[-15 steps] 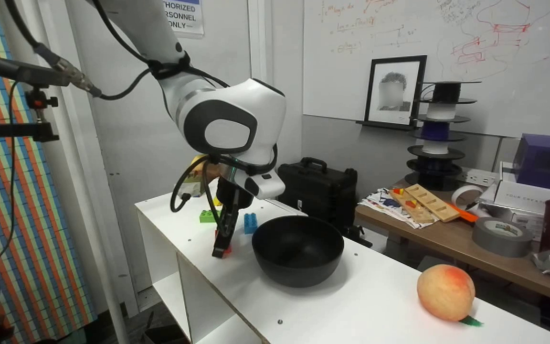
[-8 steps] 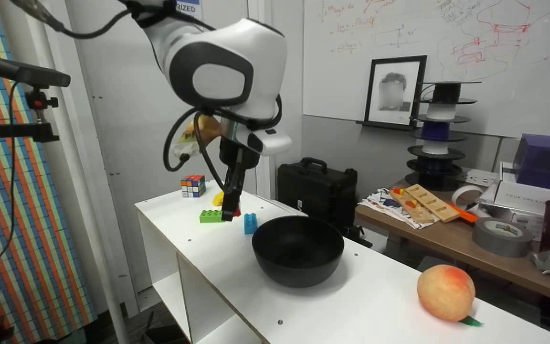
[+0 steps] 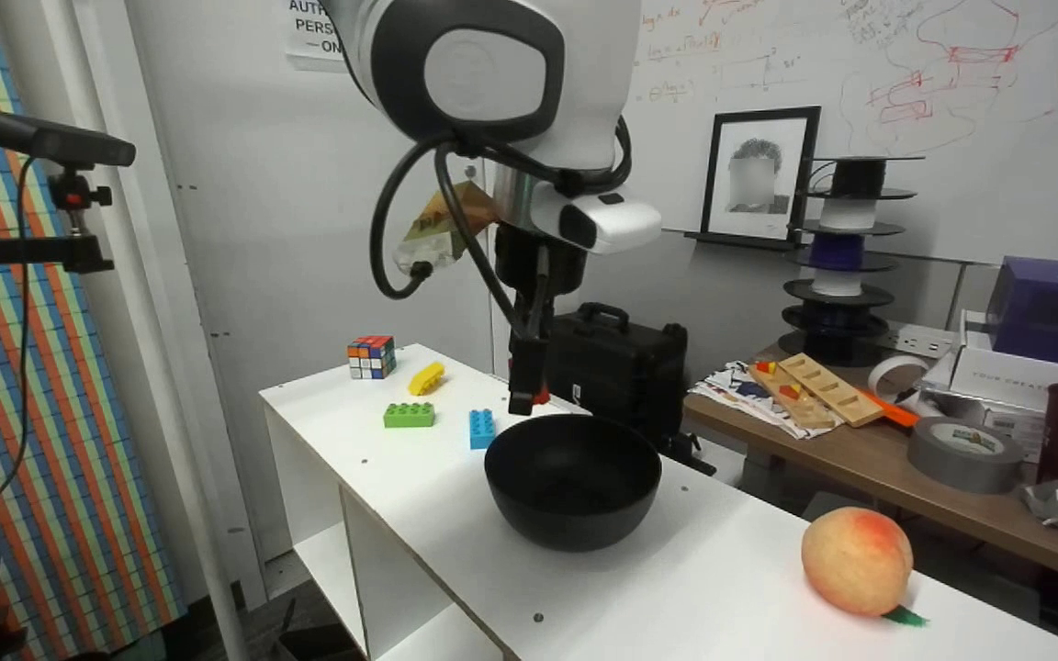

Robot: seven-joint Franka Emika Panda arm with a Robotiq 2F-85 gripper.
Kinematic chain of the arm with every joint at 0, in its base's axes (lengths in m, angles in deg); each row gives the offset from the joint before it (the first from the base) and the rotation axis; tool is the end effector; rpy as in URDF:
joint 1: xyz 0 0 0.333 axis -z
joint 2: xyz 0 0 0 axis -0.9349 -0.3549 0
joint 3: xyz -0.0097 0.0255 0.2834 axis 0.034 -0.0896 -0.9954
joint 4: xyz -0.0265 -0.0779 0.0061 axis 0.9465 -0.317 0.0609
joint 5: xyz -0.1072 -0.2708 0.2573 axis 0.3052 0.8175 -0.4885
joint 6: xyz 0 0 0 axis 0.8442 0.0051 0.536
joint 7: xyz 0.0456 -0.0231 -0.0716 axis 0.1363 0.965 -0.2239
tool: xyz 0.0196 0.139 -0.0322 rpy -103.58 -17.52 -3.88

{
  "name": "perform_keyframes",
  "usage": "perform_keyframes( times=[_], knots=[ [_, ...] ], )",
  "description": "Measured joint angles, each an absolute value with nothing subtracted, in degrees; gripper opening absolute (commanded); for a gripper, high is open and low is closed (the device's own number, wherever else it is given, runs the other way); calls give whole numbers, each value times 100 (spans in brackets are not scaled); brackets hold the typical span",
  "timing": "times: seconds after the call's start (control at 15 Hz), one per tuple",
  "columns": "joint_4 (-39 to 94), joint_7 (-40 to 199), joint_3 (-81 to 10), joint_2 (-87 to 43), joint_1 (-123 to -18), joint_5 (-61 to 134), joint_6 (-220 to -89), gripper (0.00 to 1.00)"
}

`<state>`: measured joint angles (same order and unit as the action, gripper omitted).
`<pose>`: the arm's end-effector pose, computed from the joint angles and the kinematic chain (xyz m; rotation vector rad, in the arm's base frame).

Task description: Put the Legos in the bowl

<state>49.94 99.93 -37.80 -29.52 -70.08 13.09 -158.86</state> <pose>0.5924 0.0020 0.1846 -2.7284 1.0383 0.0692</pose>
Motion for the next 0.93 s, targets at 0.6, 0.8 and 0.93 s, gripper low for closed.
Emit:
perform_keyframes(
  times=[0.6,0.8,0.93],
  knots=[
    [4491,9919,-3690,-3616,-7200,2163,-15860,99],
    [4538,9719,-3690,-3424,-7378,2753,-15716,100],
    [4622,9572,-3707,-3206,-7509,3121,-15489,100]
  ],
)
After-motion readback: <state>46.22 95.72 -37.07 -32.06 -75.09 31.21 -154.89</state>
